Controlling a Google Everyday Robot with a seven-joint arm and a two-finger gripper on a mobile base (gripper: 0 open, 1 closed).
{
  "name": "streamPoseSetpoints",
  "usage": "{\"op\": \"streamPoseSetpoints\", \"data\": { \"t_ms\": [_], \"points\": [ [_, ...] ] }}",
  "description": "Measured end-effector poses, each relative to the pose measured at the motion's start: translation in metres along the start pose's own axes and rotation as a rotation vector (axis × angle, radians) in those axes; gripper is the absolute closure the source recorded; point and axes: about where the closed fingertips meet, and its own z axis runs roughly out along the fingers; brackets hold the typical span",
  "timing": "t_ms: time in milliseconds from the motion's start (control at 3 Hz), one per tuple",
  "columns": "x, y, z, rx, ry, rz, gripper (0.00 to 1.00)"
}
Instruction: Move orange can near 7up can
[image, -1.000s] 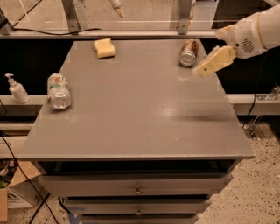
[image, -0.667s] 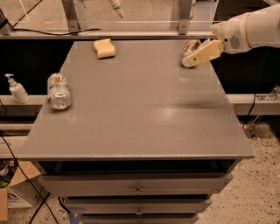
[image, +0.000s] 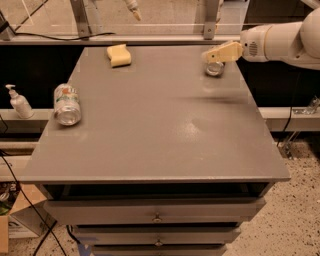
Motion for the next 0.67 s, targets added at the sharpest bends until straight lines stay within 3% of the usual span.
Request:
{"op": "streamPoseSetpoints", "data": {
  "t_ms": [333, 667],
  "points": [
    [0.013, -0.023, 0.018, 0.069, -0.021, 0.096, 0.00],
    [0.020, -0.036, 0.036, 0.100, -0.014, 0.146, 0.00]
  ]
}}
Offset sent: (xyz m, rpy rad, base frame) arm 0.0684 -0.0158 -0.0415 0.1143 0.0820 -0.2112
